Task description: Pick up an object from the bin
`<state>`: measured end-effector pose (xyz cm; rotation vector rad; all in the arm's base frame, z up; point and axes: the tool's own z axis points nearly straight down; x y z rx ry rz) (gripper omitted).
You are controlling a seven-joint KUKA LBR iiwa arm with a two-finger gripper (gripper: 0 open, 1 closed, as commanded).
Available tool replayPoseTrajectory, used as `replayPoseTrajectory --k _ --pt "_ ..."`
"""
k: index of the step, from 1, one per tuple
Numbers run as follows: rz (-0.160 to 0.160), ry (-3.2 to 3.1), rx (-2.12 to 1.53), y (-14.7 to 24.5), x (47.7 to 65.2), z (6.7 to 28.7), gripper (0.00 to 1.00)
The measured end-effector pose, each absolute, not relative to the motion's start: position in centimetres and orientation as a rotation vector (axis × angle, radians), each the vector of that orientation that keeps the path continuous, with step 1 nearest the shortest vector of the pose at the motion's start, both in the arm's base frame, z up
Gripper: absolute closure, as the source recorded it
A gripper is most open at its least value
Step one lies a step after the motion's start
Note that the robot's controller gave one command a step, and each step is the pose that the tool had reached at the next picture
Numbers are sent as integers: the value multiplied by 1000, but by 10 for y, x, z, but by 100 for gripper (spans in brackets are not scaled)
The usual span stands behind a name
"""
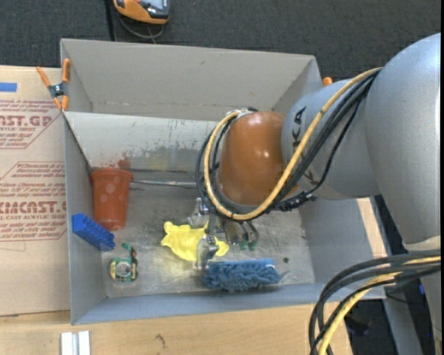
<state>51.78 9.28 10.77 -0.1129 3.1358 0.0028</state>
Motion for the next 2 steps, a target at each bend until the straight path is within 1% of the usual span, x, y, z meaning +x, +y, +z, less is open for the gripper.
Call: replayPoseTrajectory --k 1,2 --pt "1 3144 -114 93 516 114 100" --pt "0 3147 -113 92 515 134 100"
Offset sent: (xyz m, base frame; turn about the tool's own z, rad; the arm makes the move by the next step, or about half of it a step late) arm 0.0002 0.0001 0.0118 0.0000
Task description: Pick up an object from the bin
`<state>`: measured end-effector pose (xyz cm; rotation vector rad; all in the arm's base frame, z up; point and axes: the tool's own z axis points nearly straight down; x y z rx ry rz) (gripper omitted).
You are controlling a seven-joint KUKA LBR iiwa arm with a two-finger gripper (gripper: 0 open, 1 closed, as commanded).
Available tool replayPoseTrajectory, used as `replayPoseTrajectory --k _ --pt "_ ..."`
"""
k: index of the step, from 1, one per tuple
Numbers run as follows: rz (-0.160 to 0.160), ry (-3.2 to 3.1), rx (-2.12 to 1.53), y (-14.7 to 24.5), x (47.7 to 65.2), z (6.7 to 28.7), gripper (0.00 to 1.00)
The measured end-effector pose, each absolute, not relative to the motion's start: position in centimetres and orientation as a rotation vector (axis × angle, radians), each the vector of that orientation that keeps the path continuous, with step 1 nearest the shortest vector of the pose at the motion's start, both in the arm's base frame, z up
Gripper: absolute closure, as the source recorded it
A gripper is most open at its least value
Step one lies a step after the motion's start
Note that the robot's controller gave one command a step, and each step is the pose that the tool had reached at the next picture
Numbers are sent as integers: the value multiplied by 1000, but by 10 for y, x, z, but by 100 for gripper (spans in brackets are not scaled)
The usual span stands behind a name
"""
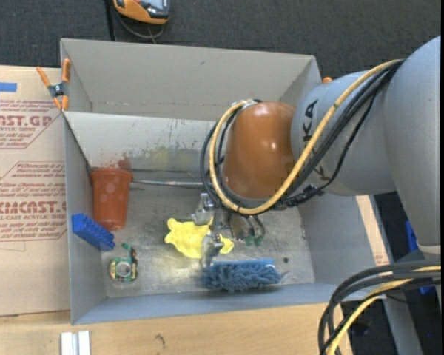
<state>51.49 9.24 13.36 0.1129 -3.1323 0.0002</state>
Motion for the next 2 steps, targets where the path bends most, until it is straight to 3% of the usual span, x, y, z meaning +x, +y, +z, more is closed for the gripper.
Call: replayPoseTrajectory --k 2 --pt "-1 -3144 113 93 517 164 100"
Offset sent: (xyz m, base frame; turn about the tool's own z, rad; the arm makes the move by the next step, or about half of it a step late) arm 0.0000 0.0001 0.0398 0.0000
